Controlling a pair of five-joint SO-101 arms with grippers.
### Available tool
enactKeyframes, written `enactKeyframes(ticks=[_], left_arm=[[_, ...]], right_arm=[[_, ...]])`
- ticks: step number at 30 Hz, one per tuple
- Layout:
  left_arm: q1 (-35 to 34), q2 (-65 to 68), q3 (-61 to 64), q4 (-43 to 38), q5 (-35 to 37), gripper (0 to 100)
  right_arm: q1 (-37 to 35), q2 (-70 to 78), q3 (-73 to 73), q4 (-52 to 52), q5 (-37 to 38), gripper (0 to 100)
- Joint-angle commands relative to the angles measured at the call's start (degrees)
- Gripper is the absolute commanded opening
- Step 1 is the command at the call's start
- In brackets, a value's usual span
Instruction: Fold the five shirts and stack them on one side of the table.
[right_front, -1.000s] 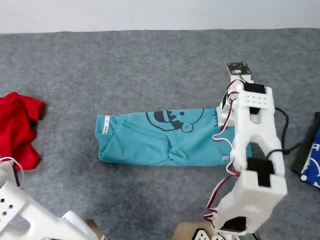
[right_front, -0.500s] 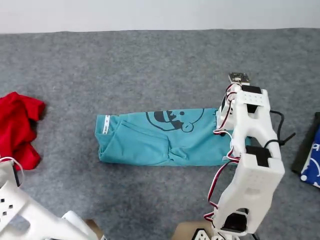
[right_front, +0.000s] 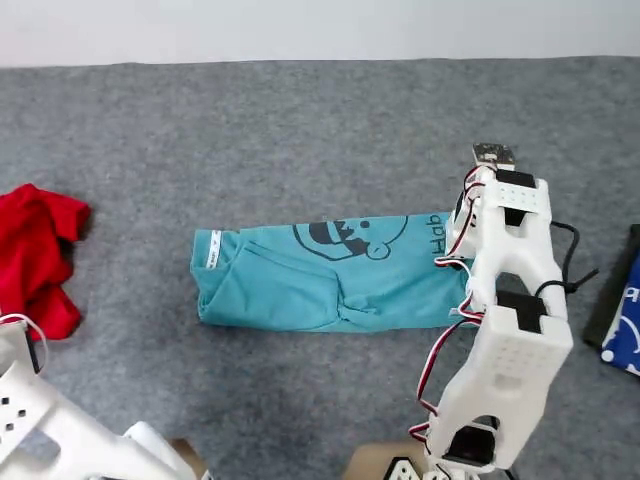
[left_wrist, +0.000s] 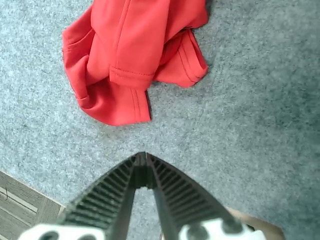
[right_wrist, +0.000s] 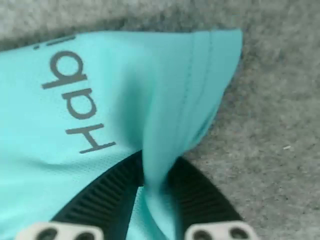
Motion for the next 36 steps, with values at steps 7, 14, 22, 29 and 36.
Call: enactKeyframes(ticks=[7,14,22,29,36], left_arm=[[0.26,-0.88,-0.31,1.05,-0.26,0],[0.26,-0.88,-0.31,1.05,-0.18,0],[0.26,-0.88,-0.31,1.05,-0.09,0],[0.26,-0.97,-0.22,1.05,0.09,0],[0.0,-0.97,4.62,1.05,0.18,0]], right_arm=[[7.43,-8.66,-1.41,-0.31,7.65,0.9],[15.6,-10.86,-1.58,-0.31,16.88,0.9],[12.97,-11.38,-11.25,13.32,21.19,0.9],[-1.8,-16.75,-15.47,22.73,19.69,0.9],[-17.98,-18.77,-15.47,22.99,12.13,0.9]])
